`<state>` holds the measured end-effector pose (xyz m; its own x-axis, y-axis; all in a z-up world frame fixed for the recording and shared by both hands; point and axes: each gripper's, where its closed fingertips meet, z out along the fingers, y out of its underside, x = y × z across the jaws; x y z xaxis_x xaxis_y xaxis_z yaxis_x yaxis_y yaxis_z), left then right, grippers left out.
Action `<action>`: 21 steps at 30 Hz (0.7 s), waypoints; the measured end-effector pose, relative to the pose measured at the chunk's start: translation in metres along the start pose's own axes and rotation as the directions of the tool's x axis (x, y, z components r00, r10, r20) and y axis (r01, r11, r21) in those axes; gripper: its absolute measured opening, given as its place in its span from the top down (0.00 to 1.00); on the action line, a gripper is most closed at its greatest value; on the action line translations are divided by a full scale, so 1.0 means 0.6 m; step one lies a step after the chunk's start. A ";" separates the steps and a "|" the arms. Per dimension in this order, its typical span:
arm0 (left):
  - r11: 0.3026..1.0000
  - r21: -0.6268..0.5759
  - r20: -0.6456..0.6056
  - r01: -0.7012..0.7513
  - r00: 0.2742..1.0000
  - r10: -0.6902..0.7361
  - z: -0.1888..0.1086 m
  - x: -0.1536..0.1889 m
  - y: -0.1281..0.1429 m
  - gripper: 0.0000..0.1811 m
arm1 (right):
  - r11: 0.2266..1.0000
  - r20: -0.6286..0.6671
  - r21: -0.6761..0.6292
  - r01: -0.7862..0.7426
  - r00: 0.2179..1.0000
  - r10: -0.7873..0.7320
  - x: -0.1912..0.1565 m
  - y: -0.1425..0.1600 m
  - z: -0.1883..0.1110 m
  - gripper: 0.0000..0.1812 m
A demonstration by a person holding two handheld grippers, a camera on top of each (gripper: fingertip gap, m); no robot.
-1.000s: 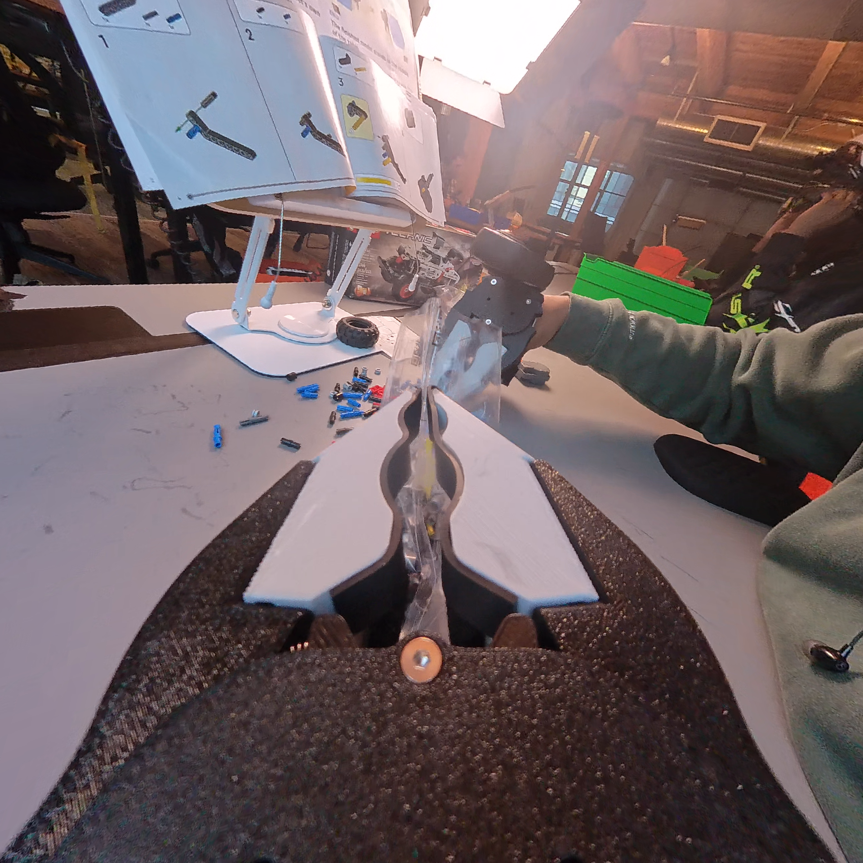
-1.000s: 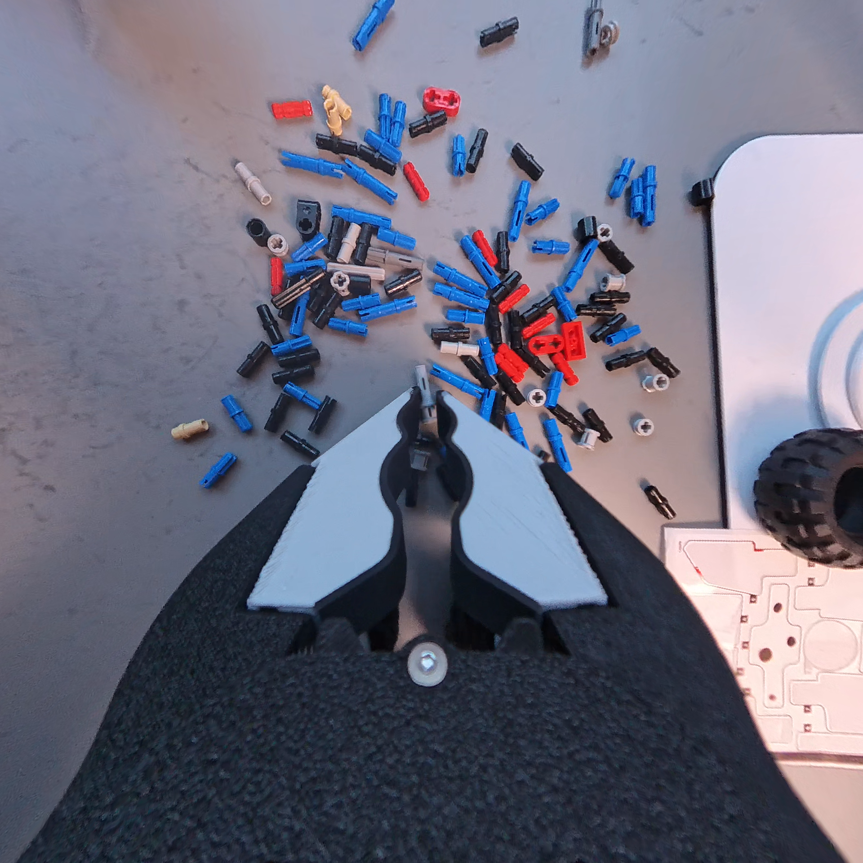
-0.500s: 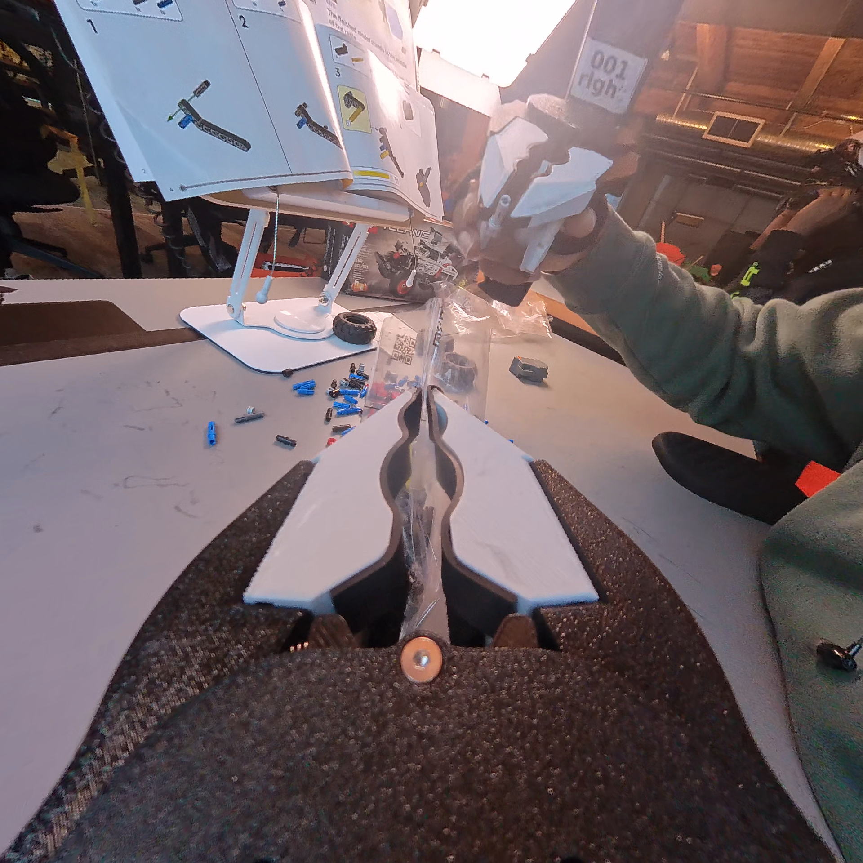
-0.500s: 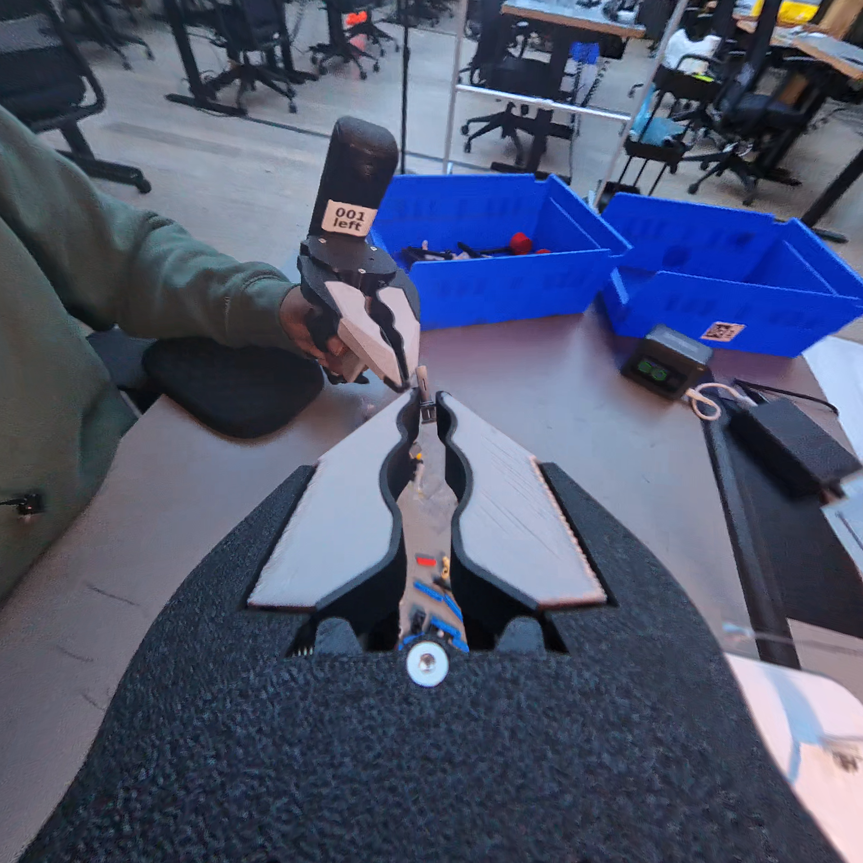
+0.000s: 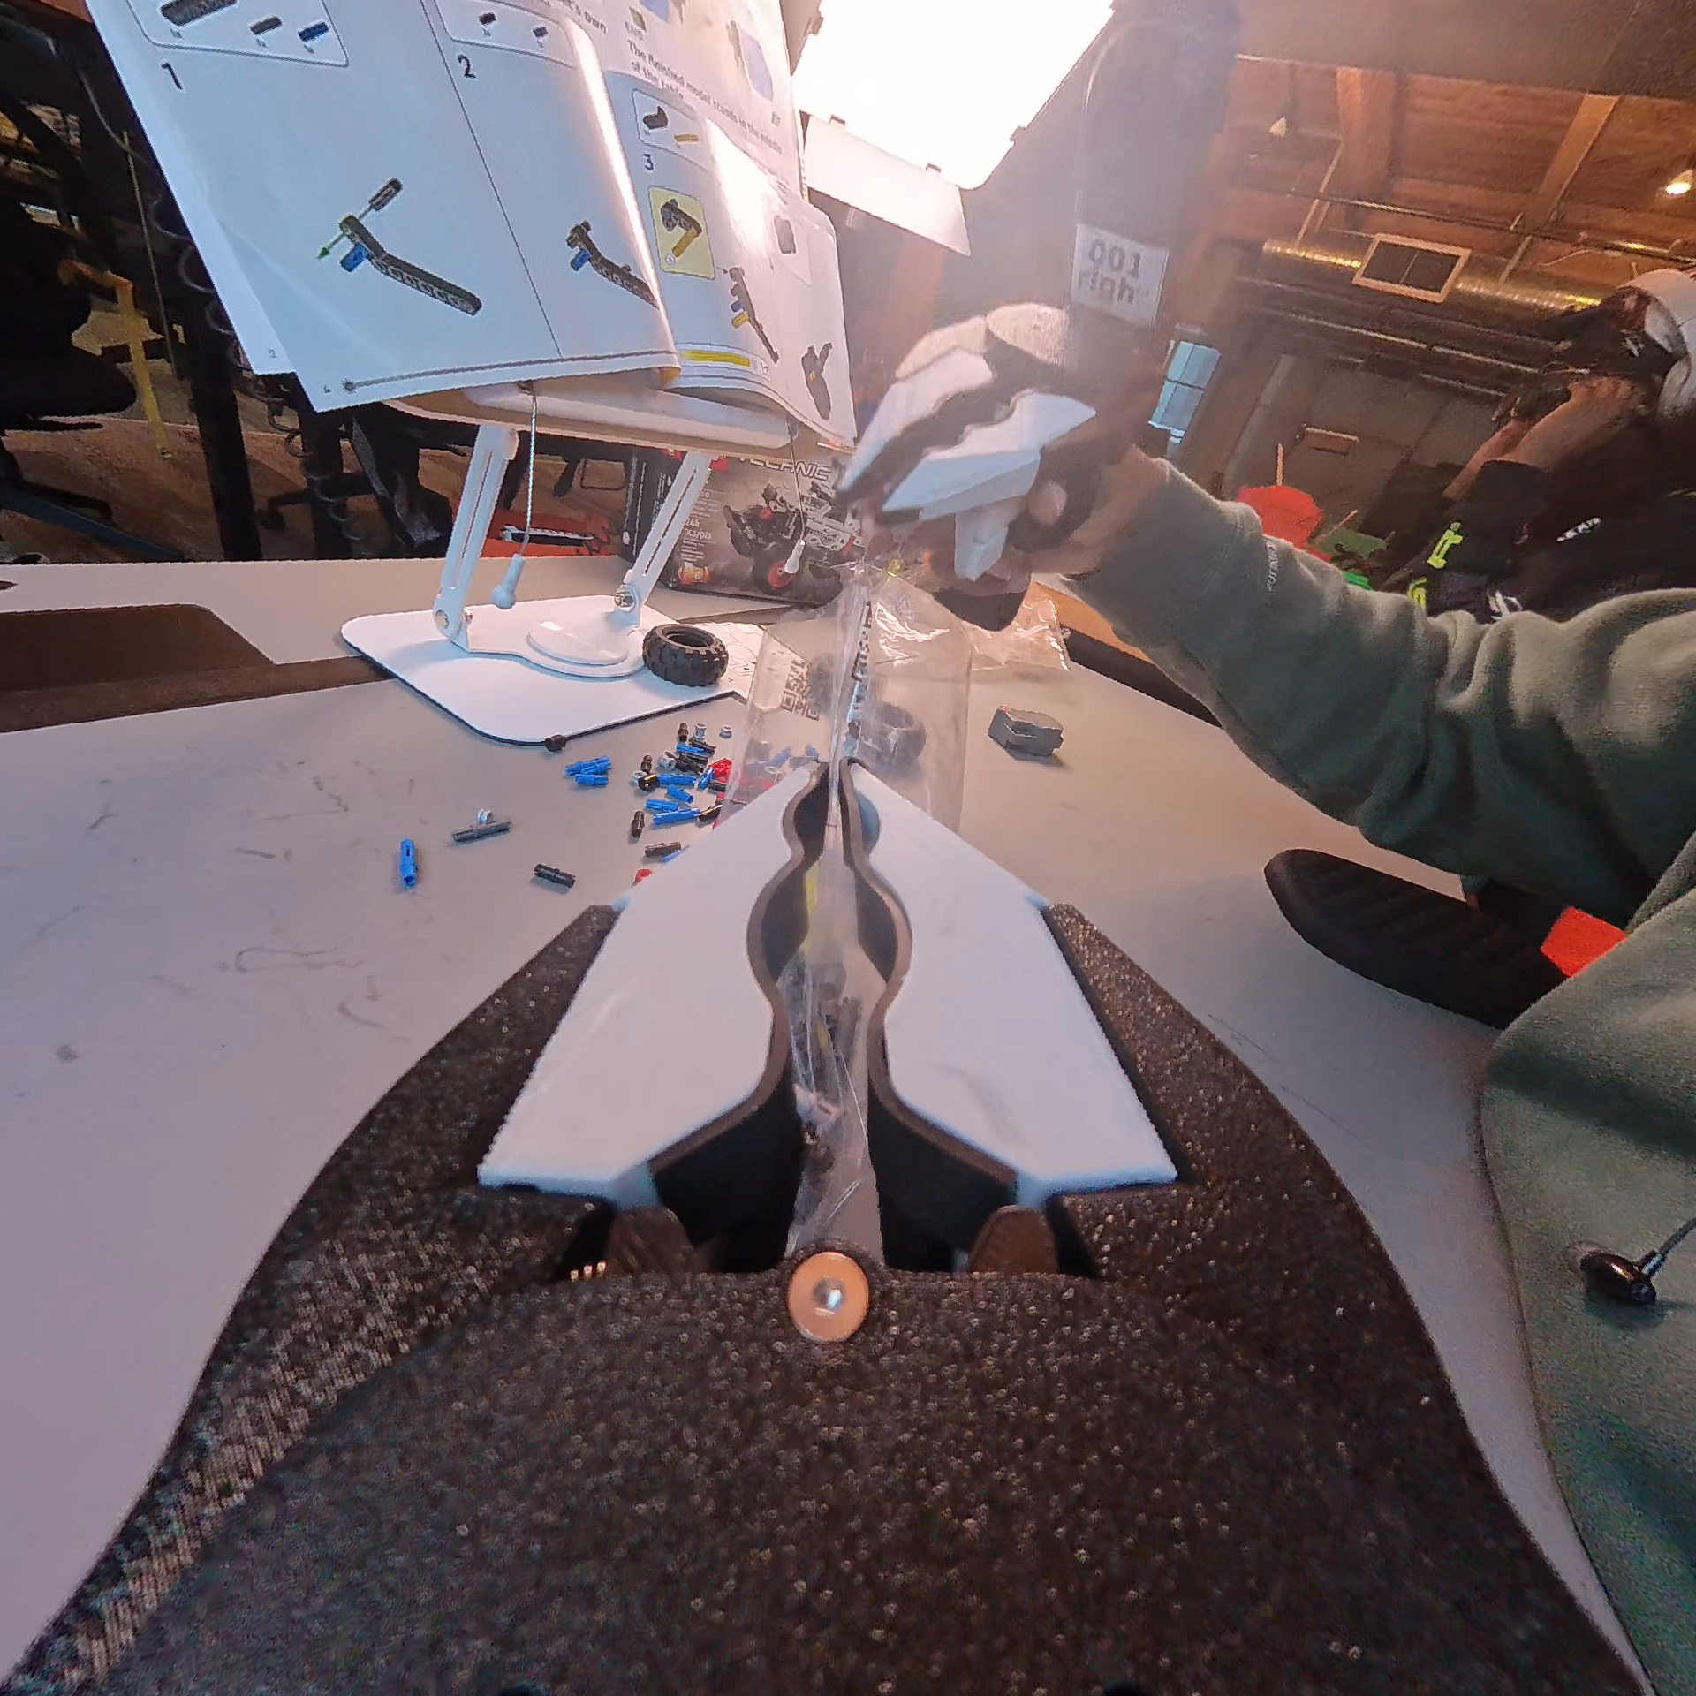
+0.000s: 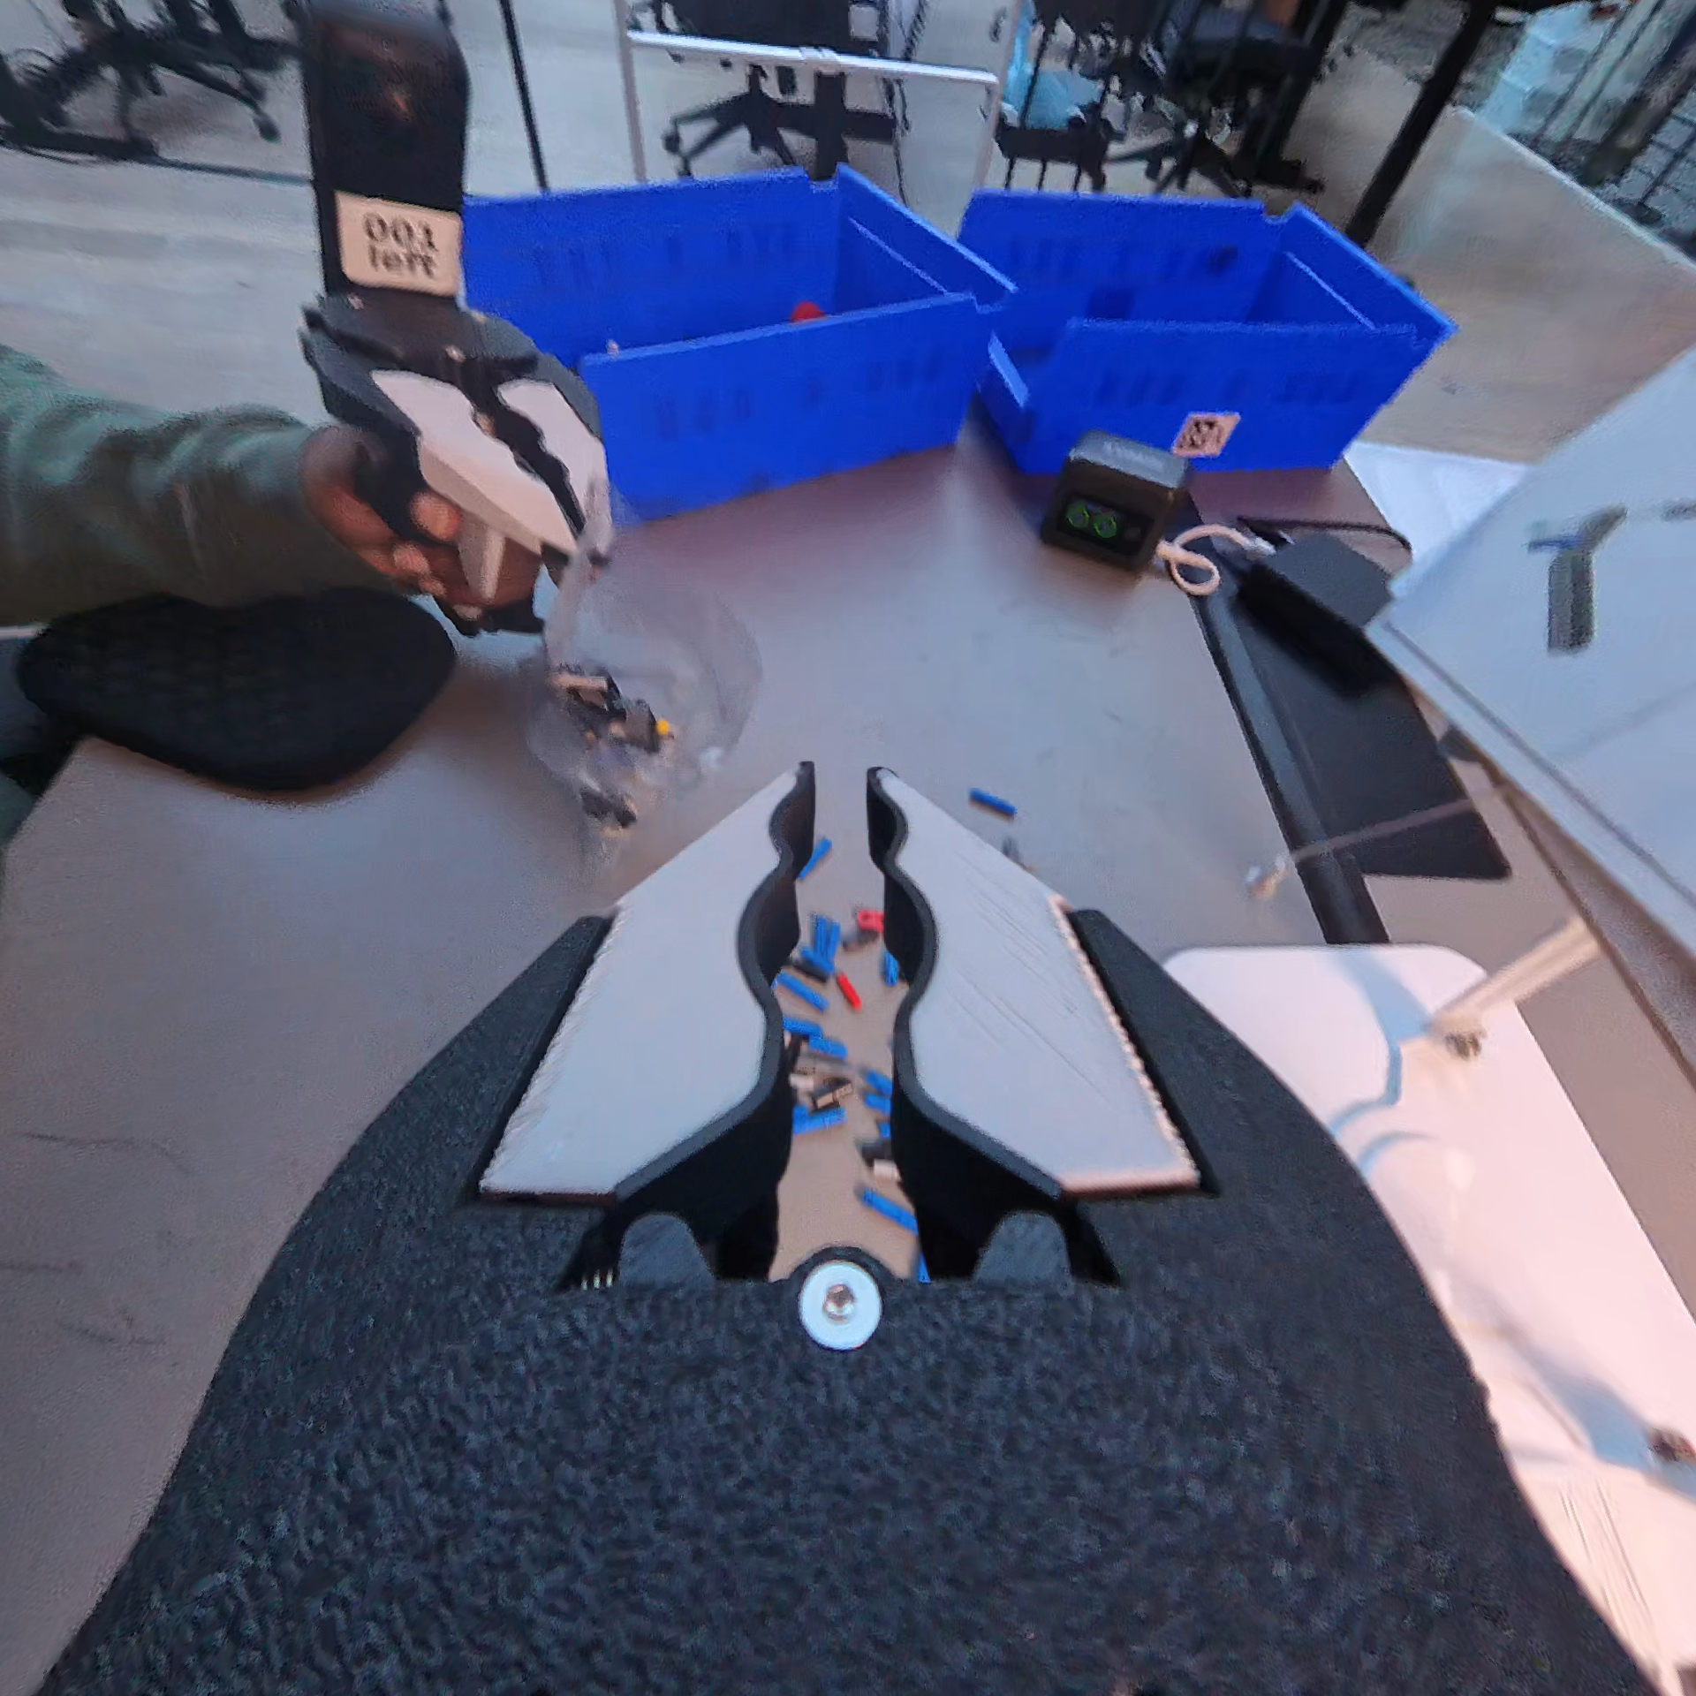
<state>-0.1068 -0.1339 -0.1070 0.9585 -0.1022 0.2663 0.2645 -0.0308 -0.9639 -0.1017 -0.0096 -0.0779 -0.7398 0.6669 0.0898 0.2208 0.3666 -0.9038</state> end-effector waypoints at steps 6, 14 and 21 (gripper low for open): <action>1.000 0.002 0.013 0.009 1.000 -0.009 -0.001 -0.006 0.001 0.99 | 0.984 -0.108 -0.175 0.031 0.993 -0.051 -0.017 0.142 -0.024 1.00; 1.000 -0.013 0.022 0.019 1.000 -0.018 0.003 -0.010 0.009 0.99 | 0.927 -0.111 -0.372 0.050 0.989 -0.098 -0.040 0.243 0.037 0.94; 1.000 -0.005 0.023 0.029 0.999 -0.029 -0.002 -0.014 0.007 0.99 | 0.925 -0.052 -0.379 0.018 0.998 -0.041 -0.055 0.248 0.065 0.89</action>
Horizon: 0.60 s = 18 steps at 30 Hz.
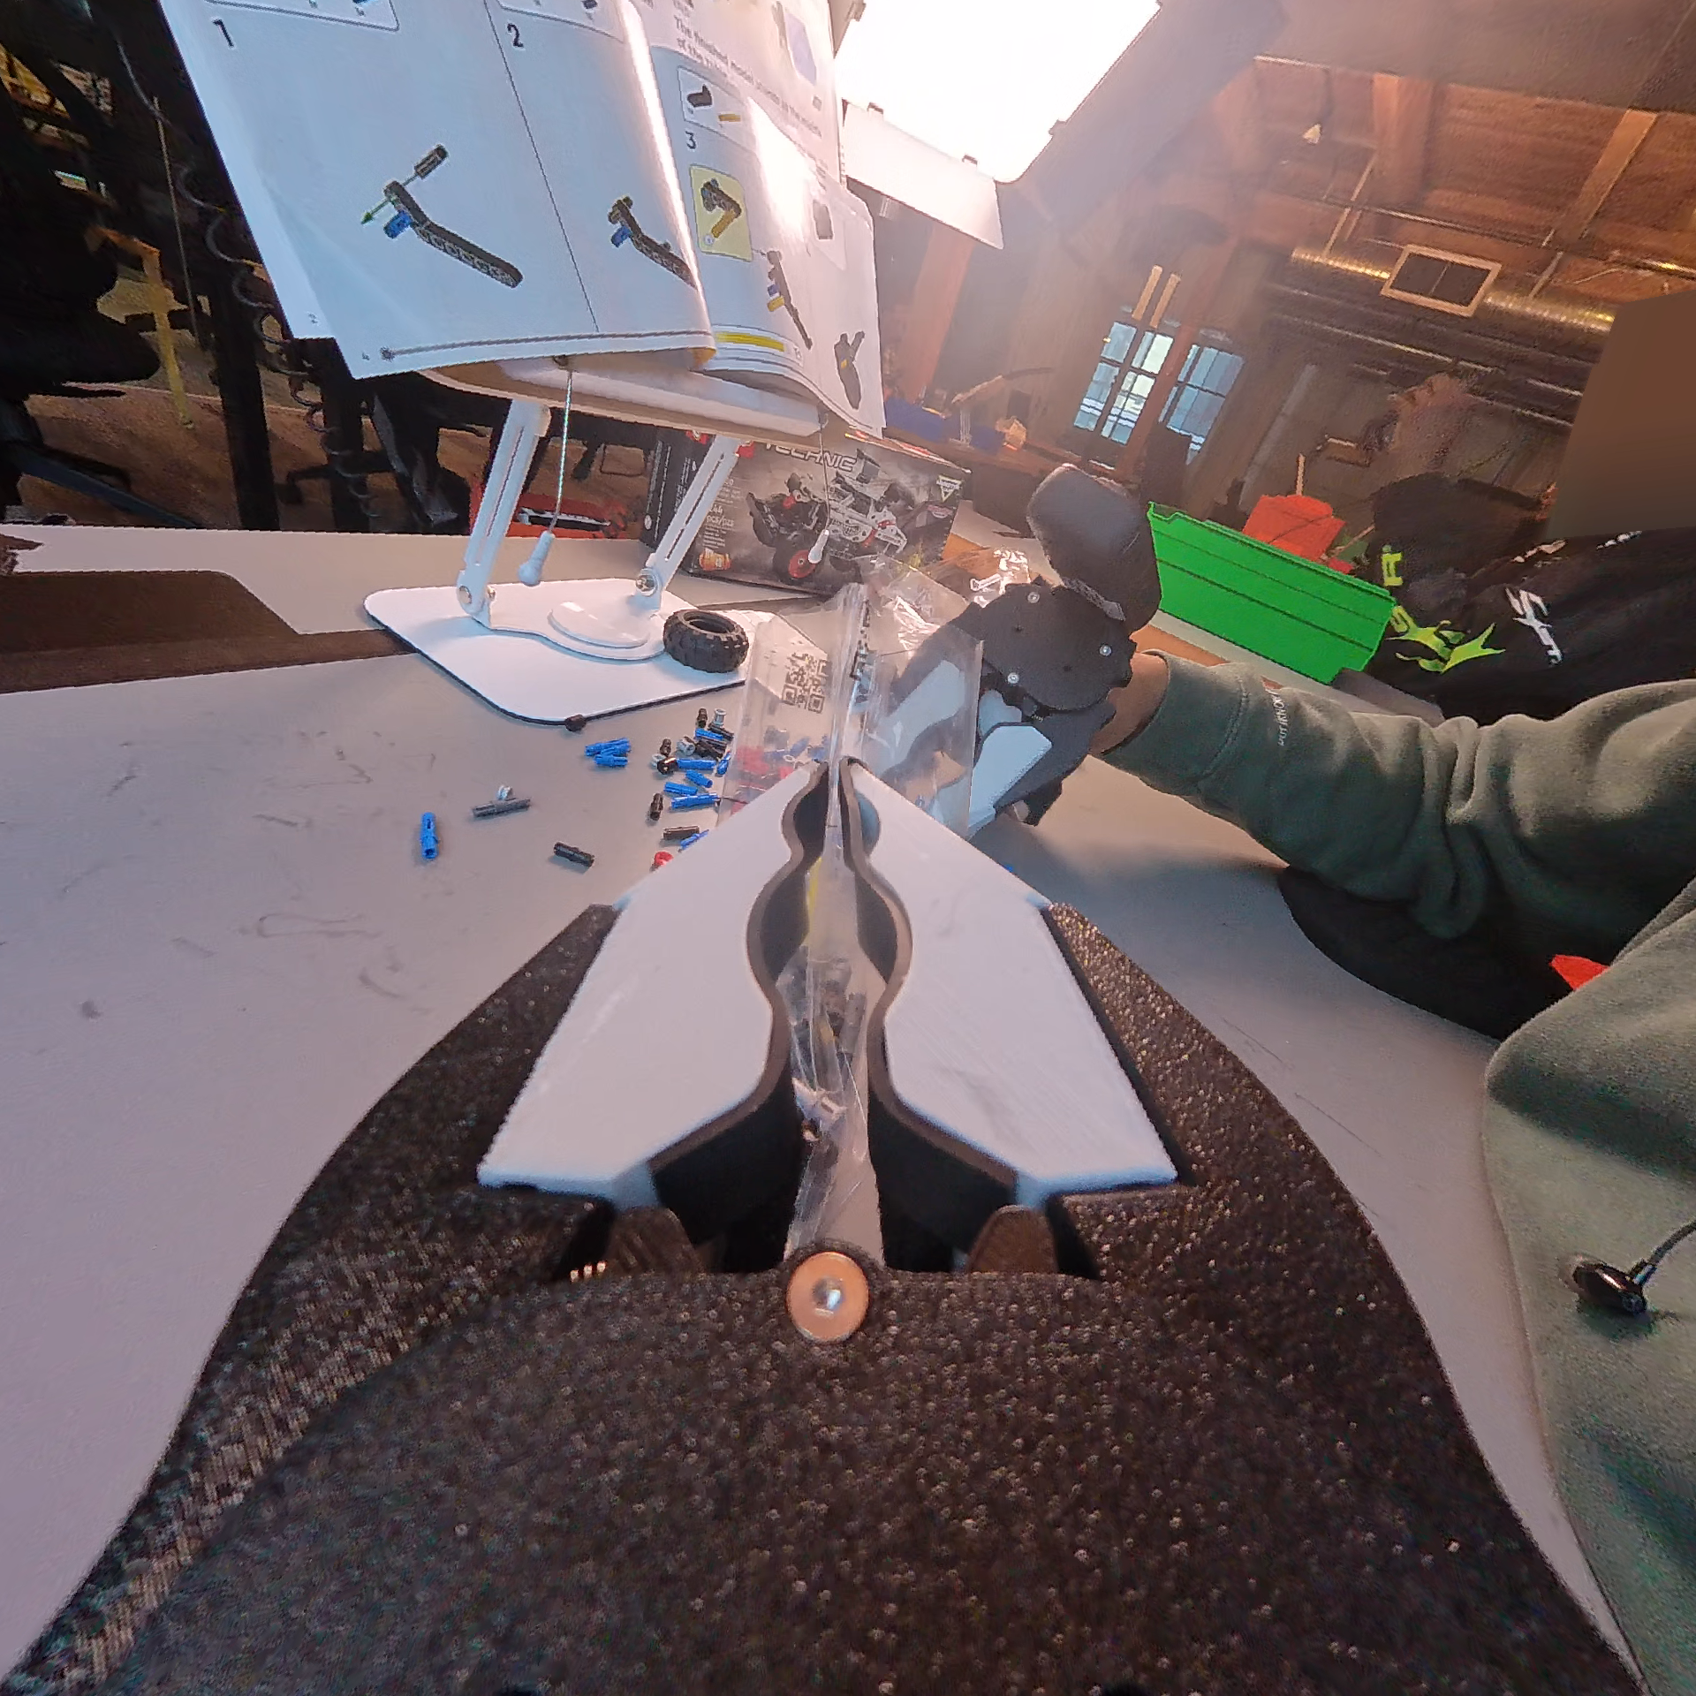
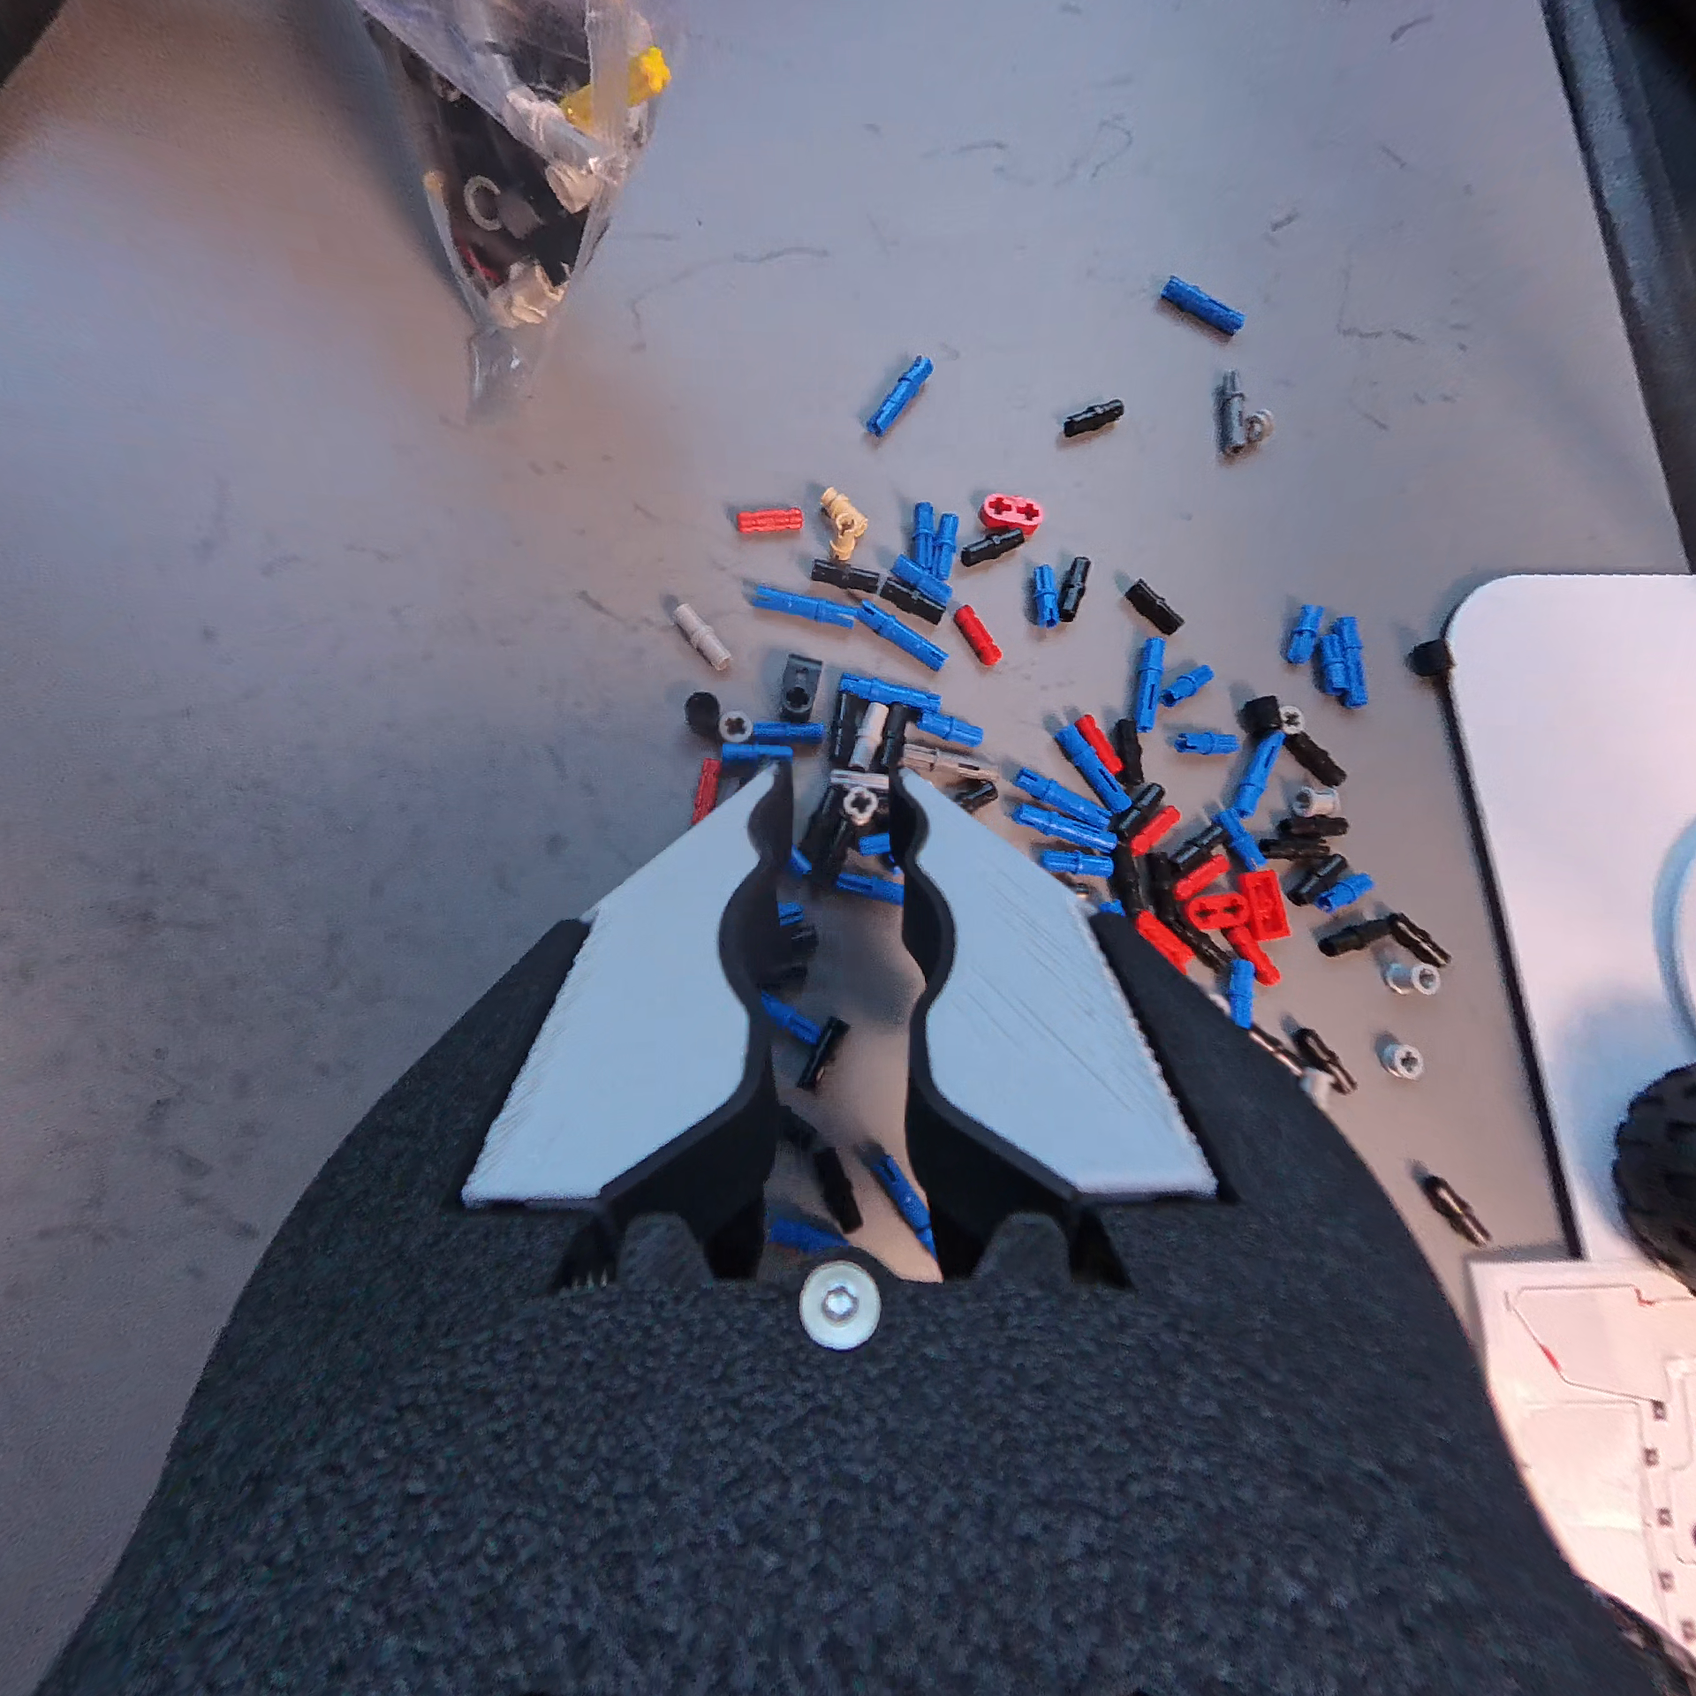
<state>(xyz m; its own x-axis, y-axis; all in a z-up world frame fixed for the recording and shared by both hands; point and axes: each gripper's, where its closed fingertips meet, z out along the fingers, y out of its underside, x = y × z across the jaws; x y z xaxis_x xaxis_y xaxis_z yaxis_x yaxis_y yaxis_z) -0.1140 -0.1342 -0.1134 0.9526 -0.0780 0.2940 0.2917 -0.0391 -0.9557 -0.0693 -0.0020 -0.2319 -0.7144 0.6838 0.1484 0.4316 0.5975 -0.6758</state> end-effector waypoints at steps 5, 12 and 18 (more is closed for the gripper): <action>1.000 -0.003 -0.004 0.001 1.000 -0.001 -0.001 -0.001 0.001 0.99 | 0.999 -0.027 -0.051 0.013 1.000 -0.015 0.007 0.019 -0.006 0.93; 1.000 0.000 -0.001 -0.001 1.000 0.001 -0.005 -0.004 -0.001 0.99 | 1.000 -0.114 0.024 -0.014 0.993 0.017 0.037 0.001 -0.029 0.99; 1.000 0.001 -0.001 -0.002 1.000 0.002 -0.007 -0.006 -0.002 0.99 | 0.998 -0.053 0.051 -0.022 0.998 0.025 0.015 -0.019 -0.013 0.93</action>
<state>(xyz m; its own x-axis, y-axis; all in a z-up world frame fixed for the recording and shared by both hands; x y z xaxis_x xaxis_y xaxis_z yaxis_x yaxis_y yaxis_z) -0.1184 -0.1383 -0.1132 0.9530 -0.0791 0.2925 0.2904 -0.0375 -0.9562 -0.0763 0.0009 -0.2171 -0.6731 0.7198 0.1698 0.4184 0.5600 -0.7150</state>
